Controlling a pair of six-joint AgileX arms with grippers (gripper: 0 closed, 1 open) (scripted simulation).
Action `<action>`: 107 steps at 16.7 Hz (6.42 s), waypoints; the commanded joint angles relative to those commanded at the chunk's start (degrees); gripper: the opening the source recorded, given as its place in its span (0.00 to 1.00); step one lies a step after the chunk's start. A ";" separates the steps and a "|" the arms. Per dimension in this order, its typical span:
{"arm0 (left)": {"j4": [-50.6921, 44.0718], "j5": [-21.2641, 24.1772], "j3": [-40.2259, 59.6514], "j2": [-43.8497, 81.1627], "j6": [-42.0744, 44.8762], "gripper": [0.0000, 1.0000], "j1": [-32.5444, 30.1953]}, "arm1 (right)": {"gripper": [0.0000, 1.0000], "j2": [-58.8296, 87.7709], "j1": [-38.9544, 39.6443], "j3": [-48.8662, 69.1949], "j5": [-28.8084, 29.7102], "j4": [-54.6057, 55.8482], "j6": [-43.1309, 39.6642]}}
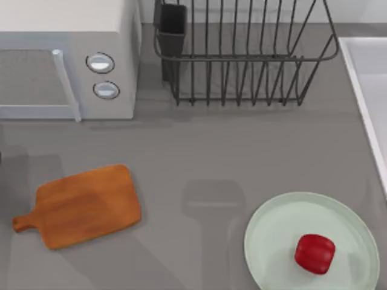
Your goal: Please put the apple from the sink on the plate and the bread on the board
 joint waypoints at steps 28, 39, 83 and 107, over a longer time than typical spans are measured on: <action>-2.79 0.16 1.30 -3.01 0.03 0.00 1.22 | 1.00 0.00 0.00 0.00 0.00 0.00 0.00; -22.06 0.13 13.95 -9.58 -0.18 0.00 0.21 | 1.00 0.00 0.00 0.00 0.00 0.00 0.00; -12.92 -0.87 0.62 -12.14 -109.94 0.00 -33.01 | 1.00 0.00 0.00 0.00 0.00 0.00 0.00; -6.19 -0.85 -3.63 -9.76 -109.98 0.68 -33.12 | 1.00 0.00 0.00 0.00 0.00 0.00 0.00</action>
